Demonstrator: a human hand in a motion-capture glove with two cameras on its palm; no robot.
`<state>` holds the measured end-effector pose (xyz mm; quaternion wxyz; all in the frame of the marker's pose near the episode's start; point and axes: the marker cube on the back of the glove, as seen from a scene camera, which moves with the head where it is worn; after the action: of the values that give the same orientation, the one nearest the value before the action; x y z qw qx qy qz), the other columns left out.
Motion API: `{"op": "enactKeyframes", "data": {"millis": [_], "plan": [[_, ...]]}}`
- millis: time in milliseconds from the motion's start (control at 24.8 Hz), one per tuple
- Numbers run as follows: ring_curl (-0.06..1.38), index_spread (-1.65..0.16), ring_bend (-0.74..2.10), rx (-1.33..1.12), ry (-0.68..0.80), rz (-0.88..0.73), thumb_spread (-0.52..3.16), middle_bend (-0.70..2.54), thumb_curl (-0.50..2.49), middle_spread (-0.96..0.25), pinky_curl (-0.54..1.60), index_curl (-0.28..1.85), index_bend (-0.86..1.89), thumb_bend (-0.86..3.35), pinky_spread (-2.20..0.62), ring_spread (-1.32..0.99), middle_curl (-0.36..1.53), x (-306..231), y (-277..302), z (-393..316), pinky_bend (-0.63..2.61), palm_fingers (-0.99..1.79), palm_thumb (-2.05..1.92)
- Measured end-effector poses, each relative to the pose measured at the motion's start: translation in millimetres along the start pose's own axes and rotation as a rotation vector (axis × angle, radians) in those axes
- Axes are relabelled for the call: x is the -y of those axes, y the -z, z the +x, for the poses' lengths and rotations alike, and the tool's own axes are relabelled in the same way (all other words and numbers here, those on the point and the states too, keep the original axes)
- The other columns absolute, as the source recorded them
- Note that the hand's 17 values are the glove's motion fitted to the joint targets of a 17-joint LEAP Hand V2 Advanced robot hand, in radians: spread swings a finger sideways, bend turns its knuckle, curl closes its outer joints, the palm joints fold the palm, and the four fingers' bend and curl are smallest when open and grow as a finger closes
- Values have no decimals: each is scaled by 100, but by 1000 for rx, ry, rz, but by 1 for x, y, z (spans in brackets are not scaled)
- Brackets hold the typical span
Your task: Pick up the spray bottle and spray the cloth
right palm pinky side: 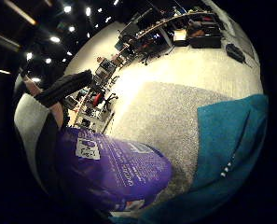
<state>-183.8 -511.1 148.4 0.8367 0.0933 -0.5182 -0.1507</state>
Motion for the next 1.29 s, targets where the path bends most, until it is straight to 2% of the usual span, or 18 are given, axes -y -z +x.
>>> {"op": "enactKeyframes", "data": {"millis": [444, 929, 1009, 1211, 1292], "plan": [[47, -29, 53, 51, -24, -60, 13, 50, 80, -13, 37, 57, 15, -4, -13, -20, 52, 1, 2, 5, 49, 121, 106], [46, -27, 52, 18, -45, -131, 32, 44, 76, -11, 38, 44, 4, -5, -7, -19, 50, -4, 7, 2, 55, 103, 102], [45, -28, 52, 9, -42, -142, 43, 39, 74, -10, 38, 42, 5, -5, -4, -18, 48, -5, 7, -1, 53, 89, 99], [46, -34, 43, -51, -44, -201, 59, 26, 68, -11, 40, 39, 6, -8, 7, -11, 44, -9, 14, -8, 51, 27, 87], [45, -37, 39, -63, -52, -206, 63, 22, 66, -11, 40, 37, 7, -8, 10, -8, 43, -9, 18, -10, 52, 10, 83]]}}
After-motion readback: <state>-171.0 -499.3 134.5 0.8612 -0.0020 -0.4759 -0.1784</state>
